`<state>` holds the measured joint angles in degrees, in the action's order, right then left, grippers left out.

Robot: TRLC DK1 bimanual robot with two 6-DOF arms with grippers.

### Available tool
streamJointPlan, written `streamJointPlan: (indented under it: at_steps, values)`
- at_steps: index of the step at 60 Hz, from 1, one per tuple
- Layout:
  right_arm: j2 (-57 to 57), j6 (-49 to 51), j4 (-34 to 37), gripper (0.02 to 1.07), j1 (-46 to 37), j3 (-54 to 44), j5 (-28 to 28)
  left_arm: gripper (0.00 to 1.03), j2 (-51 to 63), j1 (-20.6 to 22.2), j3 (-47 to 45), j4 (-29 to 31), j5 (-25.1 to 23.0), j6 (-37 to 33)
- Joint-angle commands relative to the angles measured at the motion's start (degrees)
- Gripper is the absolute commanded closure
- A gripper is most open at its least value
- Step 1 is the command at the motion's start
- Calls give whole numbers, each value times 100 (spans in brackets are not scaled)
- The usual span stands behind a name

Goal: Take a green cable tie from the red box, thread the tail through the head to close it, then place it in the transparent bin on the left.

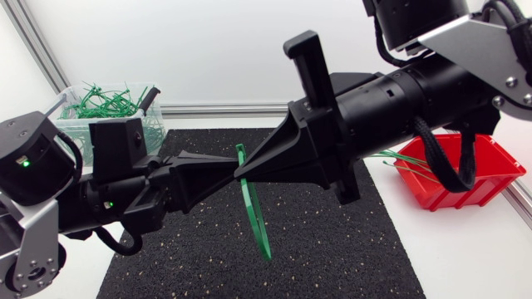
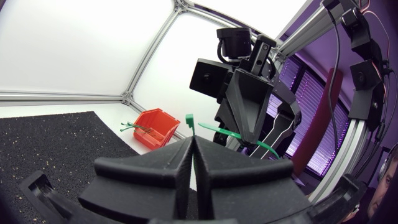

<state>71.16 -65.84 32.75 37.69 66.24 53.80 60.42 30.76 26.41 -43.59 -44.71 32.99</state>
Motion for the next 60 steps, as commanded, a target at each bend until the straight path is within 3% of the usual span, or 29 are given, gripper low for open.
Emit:
streamJointPlan:
  at_steps: [1, 60]
  values:
    - [12, -122, -58, 101, -34, -85, 8, 100, -57, 0, 57, -97, -38, -12]
    - [-58, -157, -111, 101, -51, -14, -71, 100, -409, 290, -216, 18, 41, -39]
